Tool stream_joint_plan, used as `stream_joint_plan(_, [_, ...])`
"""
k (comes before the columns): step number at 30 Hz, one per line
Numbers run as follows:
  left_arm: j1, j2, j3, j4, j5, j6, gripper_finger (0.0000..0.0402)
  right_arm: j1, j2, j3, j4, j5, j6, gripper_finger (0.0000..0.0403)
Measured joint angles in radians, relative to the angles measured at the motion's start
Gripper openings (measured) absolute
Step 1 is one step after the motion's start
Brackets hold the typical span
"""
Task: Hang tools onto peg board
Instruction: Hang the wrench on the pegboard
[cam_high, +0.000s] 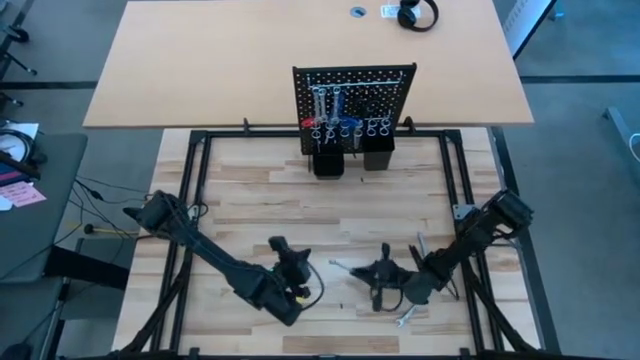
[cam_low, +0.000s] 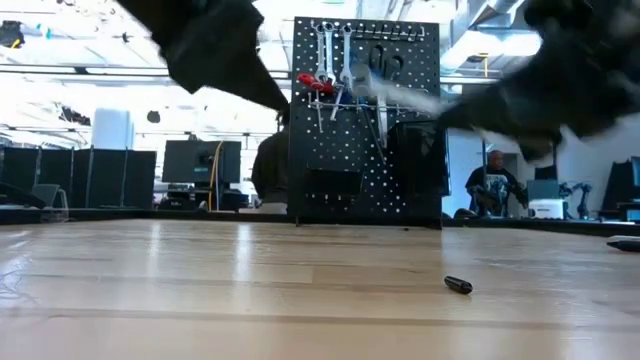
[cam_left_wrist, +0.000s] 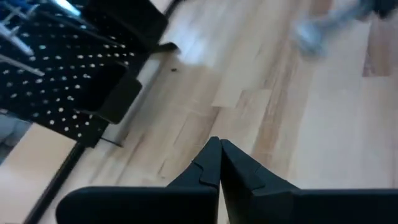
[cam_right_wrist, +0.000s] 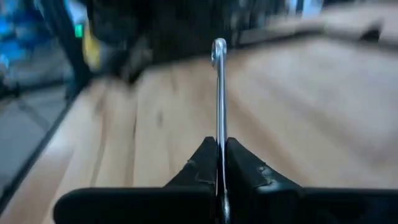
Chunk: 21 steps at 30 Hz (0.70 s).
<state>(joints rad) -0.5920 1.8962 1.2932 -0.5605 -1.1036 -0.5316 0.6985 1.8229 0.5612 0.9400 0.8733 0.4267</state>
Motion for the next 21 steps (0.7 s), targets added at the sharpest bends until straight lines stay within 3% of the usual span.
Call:
stream_joint_plan(3, [-0.009, 0.008, -0.071, 0.137, -0.055, -0.004, 0.0, -0.044, -0.01, -0.001, 0.24, 0.03, -0.202, 0.002])
stream_joint_plan(7, [-0.002, 0.003, -0.175, 0.41, -0.041, 0.109, 0.0, -0.125, -0.047, 0.001, 0.582, 0.019, -0.459, 0.002])
stream_joint_plan(9, [-0.001, 0.006, -0.217, 0.519, -0.028, 0.169, 0.0, -0.18, -0.082, 0.006, 0.622, -0.029, -0.536, 0.002])
stream_joint_plan(11, [-0.002, 0.006, -0.248, 0.619, -0.025, 0.224, 0.0, -0.245, -0.153, 0.024, 0.567, -0.073, -0.536, 0.002])
stream_joint_plan(13, [-0.001, 0.003, -0.264, 0.672, -0.021, 0.262, 0.0, -0.325, -0.186, 0.037, 0.626, -0.159, -0.518, 0.002])
stream_joint_plan(21, [0.005, 0.005, -0.266, 0.69, 0.027, 0.296, 0.0, -0.624, -0.264, 0.12, 0.629, -0.397, -0.304, 0.002])
